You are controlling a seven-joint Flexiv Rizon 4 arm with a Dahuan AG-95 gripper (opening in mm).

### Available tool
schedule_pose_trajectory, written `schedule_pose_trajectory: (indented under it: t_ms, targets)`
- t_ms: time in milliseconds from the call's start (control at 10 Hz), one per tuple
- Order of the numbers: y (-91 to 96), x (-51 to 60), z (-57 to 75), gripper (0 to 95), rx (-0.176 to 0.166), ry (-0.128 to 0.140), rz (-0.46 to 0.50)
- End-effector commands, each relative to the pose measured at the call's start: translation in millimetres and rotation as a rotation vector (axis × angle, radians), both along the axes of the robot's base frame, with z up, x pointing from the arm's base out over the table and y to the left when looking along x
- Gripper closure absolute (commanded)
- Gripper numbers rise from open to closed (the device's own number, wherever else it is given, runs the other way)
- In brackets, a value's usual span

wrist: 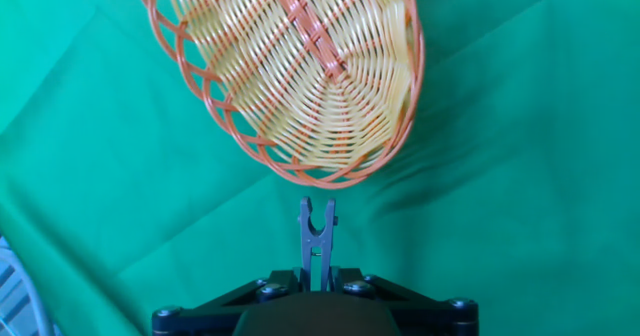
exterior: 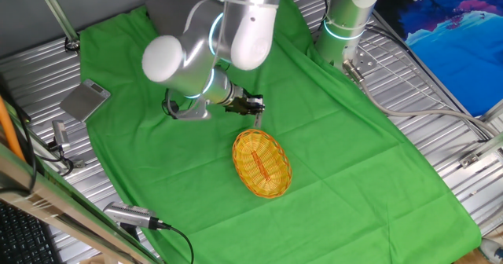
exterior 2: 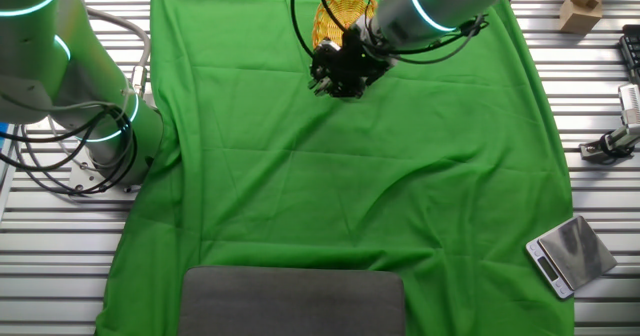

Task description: Use a clamp

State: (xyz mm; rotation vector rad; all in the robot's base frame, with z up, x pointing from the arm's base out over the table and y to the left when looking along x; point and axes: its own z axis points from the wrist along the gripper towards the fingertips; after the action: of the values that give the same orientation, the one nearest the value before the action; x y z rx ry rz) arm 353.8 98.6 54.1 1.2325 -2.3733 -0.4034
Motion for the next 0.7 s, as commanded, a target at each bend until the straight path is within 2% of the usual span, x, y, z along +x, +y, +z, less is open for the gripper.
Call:
schedule_pose_trajectory:
  t_ms: [100, 200, 400, 500, 700]
  targets:
    - [-0.7, -2.0, 3.2, 95.0, 0.003, -0.037, -0.009]
    - [-1.0, -2.5, 3.8, 95.0, 0.004, -0.042, -0.01]
    - [-2.0, -3.6, 6.6, 95.0, 0.006, -0.079, -0.026]
    - [-3.4, -1.3, 7.3, 95.0, 0.015, -0.095, -0.029]
    - [-7.5, 5.8, 9.9, 95.0, 0.04, -0.107, -0.036]
